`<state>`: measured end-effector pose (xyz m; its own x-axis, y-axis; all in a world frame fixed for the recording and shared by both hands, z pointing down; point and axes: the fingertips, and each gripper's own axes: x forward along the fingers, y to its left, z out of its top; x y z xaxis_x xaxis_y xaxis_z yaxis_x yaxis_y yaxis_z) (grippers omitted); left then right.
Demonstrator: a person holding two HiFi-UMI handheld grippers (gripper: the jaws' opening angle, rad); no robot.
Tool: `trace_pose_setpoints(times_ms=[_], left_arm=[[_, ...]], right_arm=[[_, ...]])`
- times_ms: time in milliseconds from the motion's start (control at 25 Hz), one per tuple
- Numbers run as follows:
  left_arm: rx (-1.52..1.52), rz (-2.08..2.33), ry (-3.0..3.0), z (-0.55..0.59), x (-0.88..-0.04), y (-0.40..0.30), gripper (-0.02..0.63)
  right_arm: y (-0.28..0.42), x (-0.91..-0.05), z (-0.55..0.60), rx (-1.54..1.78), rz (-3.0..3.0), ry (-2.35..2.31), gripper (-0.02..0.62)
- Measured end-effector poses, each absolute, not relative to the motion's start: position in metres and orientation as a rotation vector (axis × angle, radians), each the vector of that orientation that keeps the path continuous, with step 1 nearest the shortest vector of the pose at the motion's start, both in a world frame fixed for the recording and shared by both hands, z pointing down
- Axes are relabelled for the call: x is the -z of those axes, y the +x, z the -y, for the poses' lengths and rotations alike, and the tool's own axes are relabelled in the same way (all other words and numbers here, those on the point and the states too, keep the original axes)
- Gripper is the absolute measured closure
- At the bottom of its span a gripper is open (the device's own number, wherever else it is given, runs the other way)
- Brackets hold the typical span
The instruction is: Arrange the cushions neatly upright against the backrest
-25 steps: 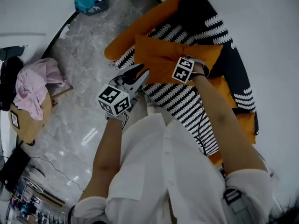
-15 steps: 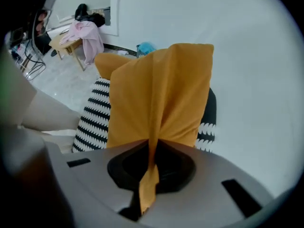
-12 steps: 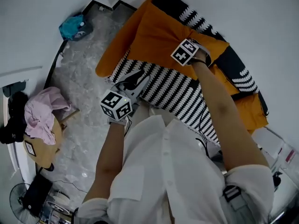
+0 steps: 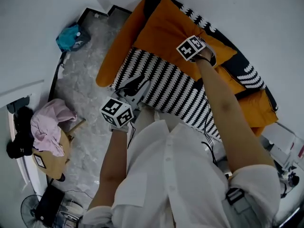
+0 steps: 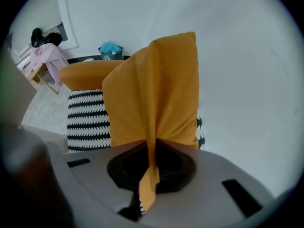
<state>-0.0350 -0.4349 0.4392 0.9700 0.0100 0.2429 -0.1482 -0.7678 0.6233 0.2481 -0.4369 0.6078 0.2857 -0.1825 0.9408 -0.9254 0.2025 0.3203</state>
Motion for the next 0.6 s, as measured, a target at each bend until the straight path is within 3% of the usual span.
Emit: trace_pose_setpoints(times_ms=[400, 520, 600], left_arm=[[-0.355, 0.117, 2.382, 0.429, -0.477, -0.026, 0.48], [-0.354, 0.109, 2.366, 0.426, -0.481, -0.022, 0.48], [-0.347, 0.095, 2.372, 0.424, -0.476, -0.017, 0.48]], right_arm=[[0.271, -0.67, 0.456, -0.55, 1.141, 1.201, 0.572], [0.269, -0.67, 0.457, -0.512, 1.151, 1.181, 0.549], [0.271, -0.666, 0.456, -0.536, 1.172, 1.207, 0.496]])
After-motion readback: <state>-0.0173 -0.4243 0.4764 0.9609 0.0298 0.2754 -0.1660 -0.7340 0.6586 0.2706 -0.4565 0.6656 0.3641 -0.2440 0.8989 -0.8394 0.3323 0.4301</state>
